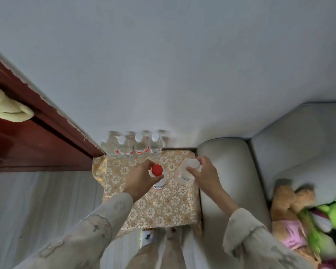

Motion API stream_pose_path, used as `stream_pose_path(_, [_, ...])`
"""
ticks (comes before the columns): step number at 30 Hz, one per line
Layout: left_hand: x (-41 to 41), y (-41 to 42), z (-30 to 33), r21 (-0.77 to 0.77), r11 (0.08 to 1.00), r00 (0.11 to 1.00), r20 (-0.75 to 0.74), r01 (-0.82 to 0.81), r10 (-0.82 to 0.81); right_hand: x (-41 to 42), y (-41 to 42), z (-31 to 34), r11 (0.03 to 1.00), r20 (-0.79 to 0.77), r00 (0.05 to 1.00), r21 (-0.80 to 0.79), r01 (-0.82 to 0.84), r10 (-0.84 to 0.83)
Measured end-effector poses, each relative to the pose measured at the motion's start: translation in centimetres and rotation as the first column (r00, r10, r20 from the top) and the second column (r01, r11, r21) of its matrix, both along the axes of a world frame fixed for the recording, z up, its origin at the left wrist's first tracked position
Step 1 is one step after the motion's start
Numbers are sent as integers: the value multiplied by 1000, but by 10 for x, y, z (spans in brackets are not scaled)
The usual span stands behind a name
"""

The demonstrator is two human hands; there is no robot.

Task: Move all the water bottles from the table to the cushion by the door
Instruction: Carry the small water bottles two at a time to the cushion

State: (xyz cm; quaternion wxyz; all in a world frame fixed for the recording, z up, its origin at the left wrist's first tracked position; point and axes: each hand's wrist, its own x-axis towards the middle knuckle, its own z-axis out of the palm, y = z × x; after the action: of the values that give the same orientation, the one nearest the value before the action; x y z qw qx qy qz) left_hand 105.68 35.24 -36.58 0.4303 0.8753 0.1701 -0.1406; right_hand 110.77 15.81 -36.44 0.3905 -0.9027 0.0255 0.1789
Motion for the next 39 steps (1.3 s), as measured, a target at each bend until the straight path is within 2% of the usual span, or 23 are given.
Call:
stream_pose_path(7, [64,-21,-33,19,996,996,-8,90,-90,67,-2,-45,996,-91,995,73,46,-40])
stream_pose_path(14, [119,-35,-53,99,995,998,59,-27,21,116,-5,-70,996,-67,998,93,-9,15])
stream_pose_path(23, [146,-44,-77,210,976,998,-17,-62,67,132,5,-96,987,-26,999,156,-40,44])
stream_pose_path(32, [143,-51,-76,141,981,989,-46,-133,141,137,9,-96,970,-159,979,226,-90,128])
stream_pose_path(35, [129,-50,-68,51,987,986,-51,-153,156,128,3,-85,960,-198,964,252,-125,177])
stream_pose_path(39, [95,-45,-48,-45,980,977,-99,-194,189,101,0,-69,960,-257,955,269,-79,150])
